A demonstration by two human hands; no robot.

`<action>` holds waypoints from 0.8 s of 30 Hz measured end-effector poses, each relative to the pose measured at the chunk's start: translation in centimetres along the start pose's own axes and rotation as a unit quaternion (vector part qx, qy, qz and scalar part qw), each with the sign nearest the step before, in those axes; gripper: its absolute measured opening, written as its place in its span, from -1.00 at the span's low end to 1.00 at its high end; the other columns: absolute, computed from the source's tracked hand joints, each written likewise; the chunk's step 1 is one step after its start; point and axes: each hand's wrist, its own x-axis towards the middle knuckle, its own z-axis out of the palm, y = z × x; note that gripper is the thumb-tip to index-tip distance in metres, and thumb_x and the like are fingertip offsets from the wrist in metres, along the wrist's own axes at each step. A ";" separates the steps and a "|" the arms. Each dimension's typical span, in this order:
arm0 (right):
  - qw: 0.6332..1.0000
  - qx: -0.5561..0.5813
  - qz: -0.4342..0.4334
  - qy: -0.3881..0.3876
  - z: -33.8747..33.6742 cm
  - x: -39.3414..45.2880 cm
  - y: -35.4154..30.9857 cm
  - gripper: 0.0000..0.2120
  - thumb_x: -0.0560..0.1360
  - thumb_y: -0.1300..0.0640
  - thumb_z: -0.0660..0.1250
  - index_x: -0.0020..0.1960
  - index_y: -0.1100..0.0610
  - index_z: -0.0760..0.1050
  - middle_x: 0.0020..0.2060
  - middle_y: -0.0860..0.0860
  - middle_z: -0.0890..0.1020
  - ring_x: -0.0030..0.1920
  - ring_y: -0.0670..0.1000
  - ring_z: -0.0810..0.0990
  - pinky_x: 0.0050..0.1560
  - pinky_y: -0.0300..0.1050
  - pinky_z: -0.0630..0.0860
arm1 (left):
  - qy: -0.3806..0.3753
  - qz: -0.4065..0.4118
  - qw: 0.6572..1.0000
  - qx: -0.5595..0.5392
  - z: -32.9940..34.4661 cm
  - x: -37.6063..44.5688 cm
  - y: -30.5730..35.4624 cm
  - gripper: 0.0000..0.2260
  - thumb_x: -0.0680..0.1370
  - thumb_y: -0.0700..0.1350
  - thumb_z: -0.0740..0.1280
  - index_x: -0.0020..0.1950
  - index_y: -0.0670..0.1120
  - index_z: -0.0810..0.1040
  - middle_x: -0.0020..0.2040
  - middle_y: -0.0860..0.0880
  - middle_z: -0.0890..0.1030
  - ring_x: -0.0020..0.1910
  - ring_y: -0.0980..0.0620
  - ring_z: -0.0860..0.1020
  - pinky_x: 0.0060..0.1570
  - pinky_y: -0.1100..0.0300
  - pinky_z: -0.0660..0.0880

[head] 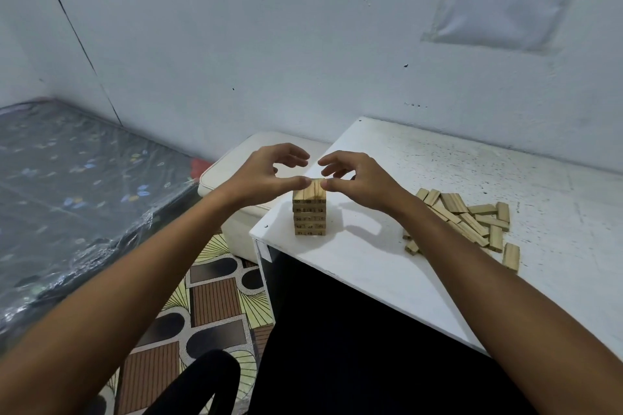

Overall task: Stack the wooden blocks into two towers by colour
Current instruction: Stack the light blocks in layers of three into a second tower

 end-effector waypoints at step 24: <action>0.936 -0.268 0.169 0.151 -7.9 -18.0 9.3 -0.69 0.44 0.12 0.34 0.17 0.08 0.61 0.14 0.06 0.59 0.19 0.14 0.45 0.17 0.07 0.42 | -0.052 0.227 0.965 0.122 19.3 0.2 8.3 -0.85 0.46 -0.08 0.41 -0.29 -0.08 0.66 -0.22 -0.02 0.64 -0.09 -0.09 0.54 -0.25 0.09 0.51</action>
